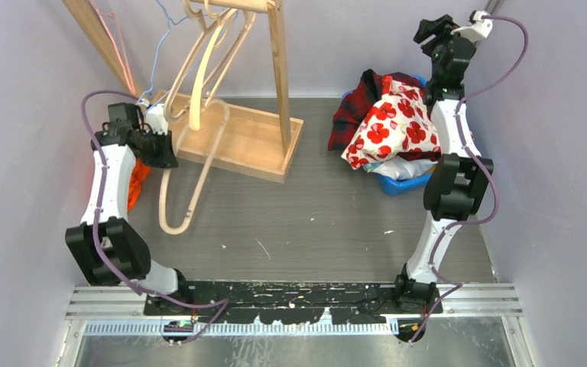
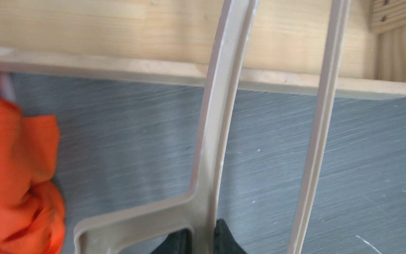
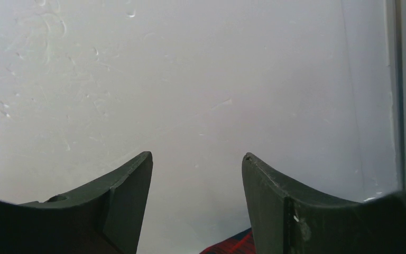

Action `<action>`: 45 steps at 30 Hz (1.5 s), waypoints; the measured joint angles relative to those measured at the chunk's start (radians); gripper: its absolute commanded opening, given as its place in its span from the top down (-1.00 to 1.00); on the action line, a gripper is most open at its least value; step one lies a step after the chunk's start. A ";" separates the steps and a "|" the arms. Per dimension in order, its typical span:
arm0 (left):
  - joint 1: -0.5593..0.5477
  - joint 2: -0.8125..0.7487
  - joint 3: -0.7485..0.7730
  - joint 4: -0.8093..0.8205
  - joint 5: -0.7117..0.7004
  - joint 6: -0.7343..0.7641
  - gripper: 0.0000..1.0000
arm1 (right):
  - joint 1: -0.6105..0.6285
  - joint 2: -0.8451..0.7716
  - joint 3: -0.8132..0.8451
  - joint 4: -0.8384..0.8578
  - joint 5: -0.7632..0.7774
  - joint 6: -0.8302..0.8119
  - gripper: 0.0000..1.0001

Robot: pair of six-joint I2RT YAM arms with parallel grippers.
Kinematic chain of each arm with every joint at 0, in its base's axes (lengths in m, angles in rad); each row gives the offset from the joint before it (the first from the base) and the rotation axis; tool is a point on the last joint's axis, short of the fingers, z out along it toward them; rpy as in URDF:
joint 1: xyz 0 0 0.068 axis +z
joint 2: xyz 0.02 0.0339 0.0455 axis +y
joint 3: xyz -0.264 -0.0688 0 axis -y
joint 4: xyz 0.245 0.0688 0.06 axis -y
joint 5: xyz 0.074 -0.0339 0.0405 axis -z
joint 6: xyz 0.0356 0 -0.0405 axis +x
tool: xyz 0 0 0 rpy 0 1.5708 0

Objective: Remove the skirt from the hanger
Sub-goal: Pick up the hanger at the center of the board.

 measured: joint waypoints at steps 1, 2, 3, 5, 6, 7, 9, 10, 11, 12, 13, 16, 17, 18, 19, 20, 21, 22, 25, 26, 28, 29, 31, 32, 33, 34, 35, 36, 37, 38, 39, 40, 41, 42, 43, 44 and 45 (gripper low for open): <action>-0.012 -0.022 0.000 -0.032 -0.035 0.002 1.00 | 0.002 0.010 0.016 0.000 0.000 0.007 -0.34; -0.016 -0.043 0.000 -0.054 -0.067 0.002 1.00 | 0.004 0.017 0.027 0.000 0.000 0.014 -0.34; -0.017 -0.070 0.000 -0.077 -0.104 0.002 1.00 | 0.007 0.021 0.035 0.000 0.000 0.021 -0.34; -0.017 -0.126 -0.001 -0.110 -0.160 -0.002 1.00 | 0.014 0.023 0.046 0.003 0.000 0.032 -0.33; -0.017 -0.160 -0.006 -0.120 -0.183 -0.002 1.00 | 0.017 0.023 0.048 0.004 0.000 0.036 -0.33; -0.017 -0.206 -0.021 -0.129 -0.207 -0.005 1.00 | 0.020 0.023 0.053 0.010 0.000 0.045 -0.33; -0.019 -0.274 -0.058 -0.135 -0.230 -0.010 1.00 | 0.023 0.023 0.053 0.016 -0.001 0.054 -0.32; -0.020 -0.315 -0.090 -0.140 -0.238 -0.018 1.00 | 0.025 0.023 0.053 0.018 -0.003 0.057 -0.32; -0.022 -0.345 -0.118 -0.150 -0.243 -0.025 1.00 | 0.027 0.023 0.053 0.018 -0.005 0.058 -0.32; -0.024 -0.365 -0.143 -0.158 -0.245 -0.031 1.00 | 0.028 0.023 0.053 0.018 -0.008 0.060 -0.32; -0.024 -0.385 -0.177 -0.164 -0.246 -0.041 1.00 | 0.028 0.023 0.053 0.018 -0.009 0.062 -0.31; -0.024 -0.420 -0.266 -0.161 -0.256 -0.060 1.00 | 0.028 0.020 0.046 0.020 -0.014 0.065 -0.31; -0.024 -0.424 -0.278 -0.148 -0.263 -0.063 1.00 | 0.028 0.017 0.039 0.022 -0.015 0.066 -0.31; -0.024 -0.424 -0.280 -0.144 -0.268 -0.071 1.00 | 0.028 0.015 0.032 0.023 -0.015 0.067 -0.31; -0.024 -0.426 -0.280 -0.144 -0.272 -0.077 1.00 | 0.028 0.011 0.024 0.023 -0.016 0.069 -0.31; -0.024 -0.430 -0.280 -0.146 -0.275 -0.082 1.00 | 0.028 0.008 0.017 0.023 -0.016 0.069 -0.31; -0.024 -0.435 -0.280 -0.148 -0.278 -0.089 1.00 | 0.028 0.004 0.010 0.023 -0.016 0.069 -0.31; -0.025 -0.439 -0.280 -0.148 -0.279 -0.096 1.00 | 0.028 0.002 0.005 0.023 -0.016 0.070 -0.31; -0.027 -0.467 -0.280 -0.152 -0.294 -0.126 1.00 | 0.028 -0.007 -0.002 0.023 -0.018 0.069 -0.31; -0.029 -0.481 -0.280 -0.153 -0.307 -0.135 1.00 | 0.028 -0.011 -0.004 0.022 -0.018 0.069 -0.31; -0.030 -0.515 -0.277 -0.156 -0.341 -0.157 1.00 | 0.028 -0.019 -0.005 0.022 -0.018 0.069 -0.31; -0.031 -0.529 -0.271 -0.161 -0.360 -0.166 1.00 | 0.028 -0.025 -0.005 0.021 -0.018 0.069 -0.31; -0.032 -0.546 -0.238 -0.188 -0.406 -0.187 1.00 | 0.028 -0.035 -0.005 0.022 -0.018 0.068 -0.31; -0.032 -0.547 -0.211 -0.204 -0.430 -0.195 1.00 | 0.028 -0.039 -0.005 0.024 -0.018 0.068 -0.31; -0.032 -0.546 -0.185 -0.214 -0.449 -0.205 1.00 | 0.028 -0.042 -0.005 0.025 -0.018 0.067 -0.31; -0.032 -0.544 -0.156 -0.225 -0.467 -0.209 1.00 | 0.028 -0.045 -0.005 0.027 -0.018 0.067 -0.31; -0.033 -0.541 -0.130 -0.232 -0.482 -0.214 1.00 | 0.028 -0.046 -0.005 0.029 -0.018 0.067 -0.30; -0.035 -0.536 -0.098 -0.242 -0.498 -0.219 1.00 | 0.028 -0.046 -0.005 0.031 -0.018 0.067 -0.30; -0.037 -0.533 -0.075 -0.247 -0.508 -0.225 1.00 | 0.028 -0.046 -0.005 0.032 -0.018 0.068 -0.30; -0.040 -0.527 -0.048 -0.254 -0.516 -0.232 1.00 | 0.028 -0.046 -0.005 0.032 -0.018 0.068 -0.30; -0.044 -0.520 -0.018 -0.262 -0.522 -0.236 1.00 | 0.028 -0.046 -0.005 0.032 -0.018 0.068 -0.30; -0.046 -0.512 0.008 -0.267 -0.525 -0.240 1.00 | 0.028 -0.046 -0.005 0.033 -0.018 0.069 -0.30; -0.050 -0.504 0.036 -0.273 -0.528 -0.244 1.00 | 0.028 -0.046 -0.005 0.034 -0.018 0.069 -0.30; -0.054 -0.497 0.056 -0.277 -0.531 -0.248 1.00 | 0.028 -0.046 -0.005 0.034 -0.018 0.069 -0.30; -0.059 -0.488 0.080 -0.285 -0.536 -0.253 1.00 | 0.028 -0.046 -0.005 0.034 -0.018 0.071 -0.30; -0.065 -0.481 0.098 -0.291 -0.541 -0.256 1.00 | 0.028 -0.046 -0.005 0.034 -0.018 0.073 -0.30; -0.071 -0.473 0.117 -0.298 -0.549 -0.256 1.00 | 0.028 -0.046 -0.005 0.034 -0.018 0.074 -0.30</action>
